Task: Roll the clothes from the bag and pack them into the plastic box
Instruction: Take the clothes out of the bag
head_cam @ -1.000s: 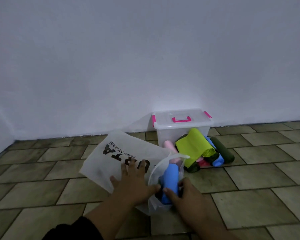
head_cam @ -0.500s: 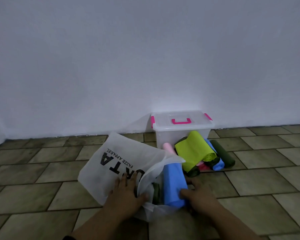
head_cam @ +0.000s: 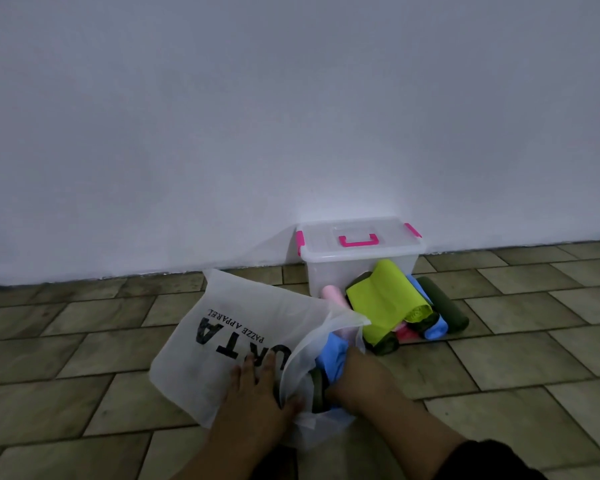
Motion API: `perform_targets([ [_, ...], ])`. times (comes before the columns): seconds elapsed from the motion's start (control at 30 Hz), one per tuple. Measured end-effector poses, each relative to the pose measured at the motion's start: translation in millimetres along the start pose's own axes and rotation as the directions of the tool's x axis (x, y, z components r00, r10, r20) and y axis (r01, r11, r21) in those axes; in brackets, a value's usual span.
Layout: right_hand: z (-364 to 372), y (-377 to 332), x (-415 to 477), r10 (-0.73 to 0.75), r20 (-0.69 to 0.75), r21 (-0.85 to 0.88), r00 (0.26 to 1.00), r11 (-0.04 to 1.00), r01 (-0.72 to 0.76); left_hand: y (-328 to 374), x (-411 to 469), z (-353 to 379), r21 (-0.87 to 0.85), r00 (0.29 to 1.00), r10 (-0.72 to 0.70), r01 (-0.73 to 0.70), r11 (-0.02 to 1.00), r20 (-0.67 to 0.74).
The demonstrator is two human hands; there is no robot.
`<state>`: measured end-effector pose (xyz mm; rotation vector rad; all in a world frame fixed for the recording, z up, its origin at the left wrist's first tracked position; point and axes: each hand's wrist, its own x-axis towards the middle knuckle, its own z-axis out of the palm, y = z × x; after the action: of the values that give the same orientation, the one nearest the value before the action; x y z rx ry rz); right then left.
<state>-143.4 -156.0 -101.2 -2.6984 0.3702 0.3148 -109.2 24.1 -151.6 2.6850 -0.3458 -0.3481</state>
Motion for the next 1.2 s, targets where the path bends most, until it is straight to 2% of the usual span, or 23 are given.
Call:
perform_targets([
  [0.07, 2.4, 0.8, 2.1, -0.042, -0.070, -0.054, 0.997, 0.998, 0.038, 1.7, -2.2, -0.7, -0.004, 1.000, -0.001, 0.001, 1.000, -0.012],
  [0.13, -2.1, 6.9, -0.3, -0.052, -0.184, -0.002, 0.981, 0.999, 0.052, 3.0, -4.8, -1.9, -0.001, 1.000, -0.006, 0.006, 1.000, -0.014],
  [0.2, -11.0, 18.2, -5.4, -0.079, -0.316, 0.016, 0.946, 0.996, 0.088, 3.7, -6.7, -3.5, -0.004, 1.000, -0.008, 0.008, 1.000, -0.015],
  [0.3, -23.2, 50.1, -13.1, -0.121, -0.409, -0.003, 0.904, 0.991, 0.131, 4.8, -8.4, -4.7, -0.009, 1.000, 0.000, 0.000, 1.000, -0.023],
  [0.37, -28.5, 80.1, -22.6, -0.076, -0.434, 0.030, 0.898, 0.995, 0.098, 4.4, -8.7, -5.2, -0.017, 1.000, -0.001, 0.001, 1.000, -0.016],
  [0.47, -24.3, 123.3, -39.2, 0.084, -0.442, 0.138, 0.893, 0.990, -0.025, 2.7, -7.7, -5.8, -0.005, 1.000, 0.005, -0.005, 1.000, -0.008],
  [0.57, -16.6, 139.4, -46.6, 0.143, -0.358, 0.027, 0.923, 0.989, -0.143, 1.8, -6.2, -7.0, 0.008, 1.000, 0.016, -0.016, 1.000, 0.001],
  [0.63, -18.3, 131.8, -44.8, 0.157, -0.377, -0.030, 0.913, 0.983, -0.182, 2.4, -5.4, -8.7, 0.006, 1.000, 0.015, -0.016, 1.000, 0.022],
  [0.7, -21.8, 109.8, -39.8, 0.054, -0.480, -0.047, 0.876, 0.995, -0.087, 2.5, -5.0, -10.5, -0.004, 0.999, 0.013, -0.013, 1.000, 0.035],
  [0.73, -22.1, 94.0, -36.7, -0.052, -0.507, -0.028, 0.860, 0.999, 0.044, 2.1, -5.3, -11.0, -0.006, 0.999, 0.018, -0.018, 1.000, 0.031],
  [0.8, -20.0, 55.4, -30.0, -0.261, -0.428, 0.051, 0.865, 0.949, 0.312, 1.1, -6.5, -11.0, -0.017, 0.999, 0.037, -0.036, 0.999, 0.015],
  [0.83, -17.4, 36.3, -25.8, -0.330, -0.335, 0.081, 0.882, 0.923, 0.376, 0.5, -7.5, -10.8, -0.032, 0.999, 0.043, -0.043, 0.999, 0.006],
  [0.9, -9.3, 8.1, -11.6, -0.396, -0.148, 0.062, 0.906, 0.911, 0.408, -0.4, -9.4, -10.3, -0.052, 0.999, 0.050, -0.051, 0.997, -0.013],
  [1.0, 3.7, -8.0, 9.1, -0.409, -0.004, 0.090, 0.913, 0.909, 0.408, -3.9, -9.9, -9.9, -0.082, 0.998, 0.056, -0.059, 0.995, -0.041],
  [1.1, 8.5, -6.5, 15.4, -0.412, 0.009, 0.168, 0.911, 0.899, 0.405, -8.5, -9.5, -9.9, -0.138, 0.997, 0.057, -0.064, 0.988, -0.056],
  [1.2, 0.6, 4.7, 8.4, -0.395, -0.087, 0.228, 0.915, 0.886, 0.404, -13.8, -6.5, -9.5, -0.218, 0.997, 0.047, -0.059, 0.974, -0.060],
])
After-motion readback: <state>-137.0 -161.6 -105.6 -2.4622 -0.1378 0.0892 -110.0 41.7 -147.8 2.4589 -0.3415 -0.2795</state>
